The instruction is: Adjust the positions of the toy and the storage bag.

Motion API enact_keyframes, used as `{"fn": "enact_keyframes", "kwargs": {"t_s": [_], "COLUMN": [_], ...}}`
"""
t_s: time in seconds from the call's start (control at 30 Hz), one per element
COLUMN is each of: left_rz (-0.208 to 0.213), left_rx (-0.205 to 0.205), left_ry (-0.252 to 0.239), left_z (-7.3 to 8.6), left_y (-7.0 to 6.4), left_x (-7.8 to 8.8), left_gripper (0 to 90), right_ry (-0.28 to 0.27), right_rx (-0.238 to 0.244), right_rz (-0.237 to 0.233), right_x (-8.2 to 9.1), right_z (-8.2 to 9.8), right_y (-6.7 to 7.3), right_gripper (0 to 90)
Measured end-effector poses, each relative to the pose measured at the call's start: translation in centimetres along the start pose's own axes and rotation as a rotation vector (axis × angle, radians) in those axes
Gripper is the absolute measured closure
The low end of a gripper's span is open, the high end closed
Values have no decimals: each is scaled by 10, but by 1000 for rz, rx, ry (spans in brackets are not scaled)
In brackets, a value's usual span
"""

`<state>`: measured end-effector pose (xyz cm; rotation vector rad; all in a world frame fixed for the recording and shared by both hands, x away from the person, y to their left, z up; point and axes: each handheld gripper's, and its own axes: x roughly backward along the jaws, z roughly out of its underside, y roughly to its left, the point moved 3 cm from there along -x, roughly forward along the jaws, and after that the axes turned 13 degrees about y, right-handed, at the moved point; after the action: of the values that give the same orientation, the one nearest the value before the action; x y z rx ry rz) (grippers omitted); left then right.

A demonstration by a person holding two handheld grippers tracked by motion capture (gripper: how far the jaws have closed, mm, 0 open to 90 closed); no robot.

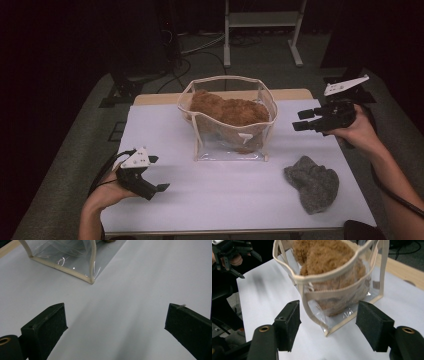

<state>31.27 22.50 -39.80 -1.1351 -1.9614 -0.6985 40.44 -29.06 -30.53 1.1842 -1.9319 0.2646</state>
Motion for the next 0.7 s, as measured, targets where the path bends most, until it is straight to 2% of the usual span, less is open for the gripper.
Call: {"fn": "enact_keyframes", "kwargs": {"t_s": [0.37,0.7], "left_rz": [4,7], "left_rx": [2,-7], "left_ry": [6,3], "left_z": [0,-1], "left_y": [-1,-1], "left_x": [-1,-1], "left_gripper": [29,30], "right_ry": [10,13], "right_rx": [-52,-70], "right_rz": [-32,-48], "right_x": [-21,-36], "right_z": [34,49], "right_y": [-10,-14], "right_gripper": [340,338]}}
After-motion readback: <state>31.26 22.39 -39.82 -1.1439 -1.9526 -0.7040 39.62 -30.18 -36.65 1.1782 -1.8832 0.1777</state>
